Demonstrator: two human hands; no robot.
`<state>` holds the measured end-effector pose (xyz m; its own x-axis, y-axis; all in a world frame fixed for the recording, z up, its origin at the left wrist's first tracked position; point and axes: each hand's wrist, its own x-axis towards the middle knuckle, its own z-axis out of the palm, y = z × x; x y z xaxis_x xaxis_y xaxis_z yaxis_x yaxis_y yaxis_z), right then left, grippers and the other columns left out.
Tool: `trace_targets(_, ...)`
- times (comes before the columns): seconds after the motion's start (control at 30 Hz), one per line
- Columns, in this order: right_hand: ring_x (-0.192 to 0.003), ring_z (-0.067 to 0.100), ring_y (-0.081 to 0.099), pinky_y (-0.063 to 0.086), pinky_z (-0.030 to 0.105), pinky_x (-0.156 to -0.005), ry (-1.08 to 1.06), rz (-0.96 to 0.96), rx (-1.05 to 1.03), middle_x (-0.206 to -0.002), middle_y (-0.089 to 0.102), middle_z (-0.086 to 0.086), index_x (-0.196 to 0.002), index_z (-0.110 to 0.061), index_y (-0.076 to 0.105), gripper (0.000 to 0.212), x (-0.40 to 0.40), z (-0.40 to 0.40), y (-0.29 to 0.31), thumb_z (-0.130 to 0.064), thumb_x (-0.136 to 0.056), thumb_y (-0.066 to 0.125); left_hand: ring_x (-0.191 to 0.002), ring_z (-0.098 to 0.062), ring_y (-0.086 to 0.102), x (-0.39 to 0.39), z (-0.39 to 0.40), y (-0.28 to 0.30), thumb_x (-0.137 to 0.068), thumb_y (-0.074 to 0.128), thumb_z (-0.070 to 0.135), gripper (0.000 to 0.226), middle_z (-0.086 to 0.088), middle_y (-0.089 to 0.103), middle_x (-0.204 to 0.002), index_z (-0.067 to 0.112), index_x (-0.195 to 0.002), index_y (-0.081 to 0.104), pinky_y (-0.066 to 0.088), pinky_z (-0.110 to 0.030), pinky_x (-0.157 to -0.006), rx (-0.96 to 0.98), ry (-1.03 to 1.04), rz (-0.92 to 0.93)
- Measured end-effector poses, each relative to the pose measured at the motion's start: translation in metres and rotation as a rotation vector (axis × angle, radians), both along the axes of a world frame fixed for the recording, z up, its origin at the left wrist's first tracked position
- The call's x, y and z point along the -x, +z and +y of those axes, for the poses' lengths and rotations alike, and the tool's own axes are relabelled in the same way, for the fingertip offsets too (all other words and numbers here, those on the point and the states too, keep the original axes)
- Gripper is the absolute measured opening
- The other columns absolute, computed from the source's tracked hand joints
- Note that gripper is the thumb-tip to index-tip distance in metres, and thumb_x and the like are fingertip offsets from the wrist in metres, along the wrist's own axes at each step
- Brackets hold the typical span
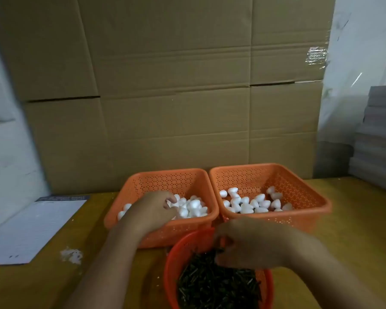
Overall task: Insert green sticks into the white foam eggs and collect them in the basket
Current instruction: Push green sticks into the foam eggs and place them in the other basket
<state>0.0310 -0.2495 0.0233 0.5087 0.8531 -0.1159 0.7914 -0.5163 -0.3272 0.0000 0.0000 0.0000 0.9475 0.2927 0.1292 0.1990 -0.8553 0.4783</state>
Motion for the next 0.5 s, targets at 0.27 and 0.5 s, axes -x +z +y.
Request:
trace_targets(0.27,-0.106,0.020,0.059,0.052,0.036,-0.087,0.034,-0.046,0.113,-0.118,0.061,0.000,-0.124,-0.022,0.061,0.030,0.004,0.019,-0.025,-0.026,-0.094,0.058,-0.092,-0.004,0.065,-0.002,0.006,-0.004,-0.090,0.068,0.018,0.031,0.010,0.070,-0.097,0.031,-0.118,0.067,0.050,-0.022,-0.079,0.061,0.002,-0.060)
trace_targets(0.5,-0.089,0.018,0.065,0.054,0.033,-0.073,-0.015,-0.073,0.044,-0.094,0.064,-0.005,-0.098,-0.021,0.070,0.014,-0.002,0.019,-0.033,-0.018,-0.089,0.060,-0.086,-0.002,0.065,-0.003,0.010,-0.005,-0.086,0.076,0.016,0.033,0.013,0.068,-0.095,0.033,-0.114,0.069,0.049,-0.016,-0.071,0.117,-0.022,-0.166)
